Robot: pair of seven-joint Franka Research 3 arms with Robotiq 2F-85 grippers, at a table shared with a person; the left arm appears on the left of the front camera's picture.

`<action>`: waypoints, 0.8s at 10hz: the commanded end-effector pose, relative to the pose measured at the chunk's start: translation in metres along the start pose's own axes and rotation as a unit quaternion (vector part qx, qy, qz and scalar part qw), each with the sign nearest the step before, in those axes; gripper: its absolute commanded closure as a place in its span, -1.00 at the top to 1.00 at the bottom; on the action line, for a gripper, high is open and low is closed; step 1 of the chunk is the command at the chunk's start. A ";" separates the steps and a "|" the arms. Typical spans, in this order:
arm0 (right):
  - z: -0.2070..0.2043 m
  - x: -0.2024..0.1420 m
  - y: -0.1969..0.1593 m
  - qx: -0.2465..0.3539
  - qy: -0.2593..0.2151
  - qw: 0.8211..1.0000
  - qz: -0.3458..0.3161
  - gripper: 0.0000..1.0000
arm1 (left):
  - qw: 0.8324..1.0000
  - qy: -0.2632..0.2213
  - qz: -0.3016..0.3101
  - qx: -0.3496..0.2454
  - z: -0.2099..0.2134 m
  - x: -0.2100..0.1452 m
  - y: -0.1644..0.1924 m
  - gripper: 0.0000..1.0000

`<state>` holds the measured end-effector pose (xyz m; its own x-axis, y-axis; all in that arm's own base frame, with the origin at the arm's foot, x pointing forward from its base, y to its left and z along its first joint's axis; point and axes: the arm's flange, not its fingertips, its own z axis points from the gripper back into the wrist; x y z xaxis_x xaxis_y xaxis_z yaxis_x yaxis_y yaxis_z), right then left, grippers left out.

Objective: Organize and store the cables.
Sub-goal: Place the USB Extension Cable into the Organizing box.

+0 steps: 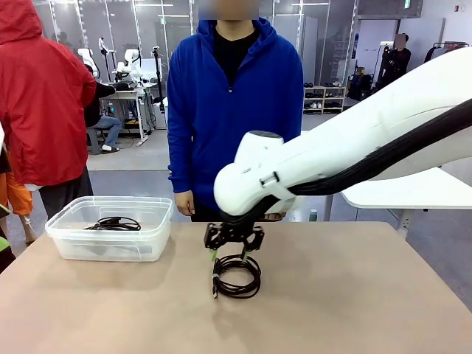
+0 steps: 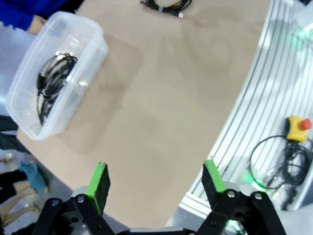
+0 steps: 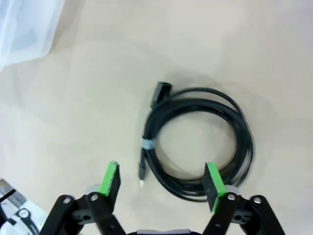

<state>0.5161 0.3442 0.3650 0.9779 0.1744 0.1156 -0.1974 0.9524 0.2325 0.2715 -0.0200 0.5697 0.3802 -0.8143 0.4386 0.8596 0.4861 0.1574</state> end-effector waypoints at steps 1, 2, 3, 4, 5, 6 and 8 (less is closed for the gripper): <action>0.041 -0.040 -0.040 0.037 -0.007 0.997 0.060 1.00 | 0.997 0.001 0.077 -0.009 -0.025 0.029 -0.002 0.90; 0.066 -0.053 -0.059 0.065 0.002 0.993 0.099 1.00 | 0.994 0.024 0.109 0.005 -0.039 0.050 -0.006 0.90; 0.093 -0.065 -0.088 0.061 -0.013 0.990 0.129 1.00 | 0.990 0.017 0.142 0.000 -0.059 0.074 -0.011 0.90; 0.112 -0.076 -0.112 0.052 -0.029 0.986 0.153 1.00 | 0.985 0.028 0.172 0.018 -0.074 0.092 -0.015 0.90; 0.128 -0.088 -0.135 0.055 -0.031 0.982 0.179 1.00 | 0.979 0.025 0.200 0.020 -0.089 0.109 -0.020 0.90; 0.144 -0.102 -0.158 0.056 -0.035 0.974 0.216 1.00 | 0.977 0.030 0.212 0.022 -0.102 0.124 -0.028 0.90; 0.171 -0.128 -0.209 0.061 -0.039 0.959 0.275 1.00 | 0.970 0.031 0.240 0.030 -0.122 0.154 -0.044 0.90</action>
<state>0.4278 0.1018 0.4690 0.7626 0.5685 0.3086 -0.6402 0.7315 0.2347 0.3262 -0.1917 0.5196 0.7378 -0.5374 0.4084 0.5877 0.8091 0.0029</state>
